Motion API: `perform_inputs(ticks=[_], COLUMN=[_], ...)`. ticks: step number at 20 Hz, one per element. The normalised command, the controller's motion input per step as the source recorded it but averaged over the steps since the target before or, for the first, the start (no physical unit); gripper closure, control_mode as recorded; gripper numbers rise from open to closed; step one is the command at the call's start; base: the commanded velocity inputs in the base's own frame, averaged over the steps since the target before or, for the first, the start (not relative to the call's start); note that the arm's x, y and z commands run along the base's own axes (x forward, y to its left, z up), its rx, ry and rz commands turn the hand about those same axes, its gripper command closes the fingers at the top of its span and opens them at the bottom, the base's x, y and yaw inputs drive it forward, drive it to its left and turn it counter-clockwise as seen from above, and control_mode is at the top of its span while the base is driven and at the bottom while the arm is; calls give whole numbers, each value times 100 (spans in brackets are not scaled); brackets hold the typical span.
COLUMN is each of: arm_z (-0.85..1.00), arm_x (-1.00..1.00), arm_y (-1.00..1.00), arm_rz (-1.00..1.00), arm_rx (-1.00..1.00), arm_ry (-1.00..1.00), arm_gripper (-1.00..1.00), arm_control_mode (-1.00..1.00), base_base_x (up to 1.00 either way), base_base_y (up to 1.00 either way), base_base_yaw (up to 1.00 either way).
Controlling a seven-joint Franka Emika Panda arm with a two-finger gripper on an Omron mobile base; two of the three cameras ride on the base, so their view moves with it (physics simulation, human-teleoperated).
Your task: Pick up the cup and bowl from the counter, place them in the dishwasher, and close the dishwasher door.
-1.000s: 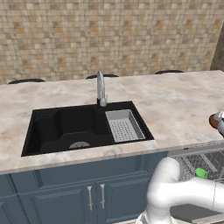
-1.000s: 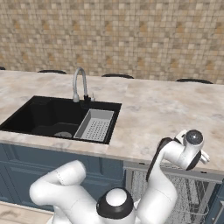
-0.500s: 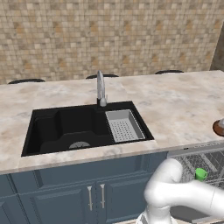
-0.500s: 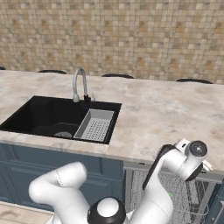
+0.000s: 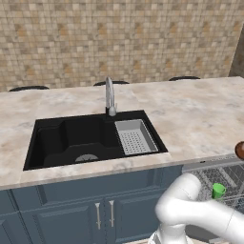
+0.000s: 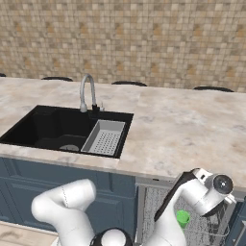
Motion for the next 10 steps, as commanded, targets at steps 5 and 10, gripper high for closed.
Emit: perform_inputs(ticks=[5,10], arm_z=[-49,-59], arm_x=[-7,-1], arm_y=[0,0], arm_rz=[8,7], arm_rx=[0,0], arm_ry=[0,0], arm_gripper=[100,100], arm_control_mode=[-100,-100], base_base_x=[0,0], base_base_y=[0,0], base_base_yaw=[0,0])
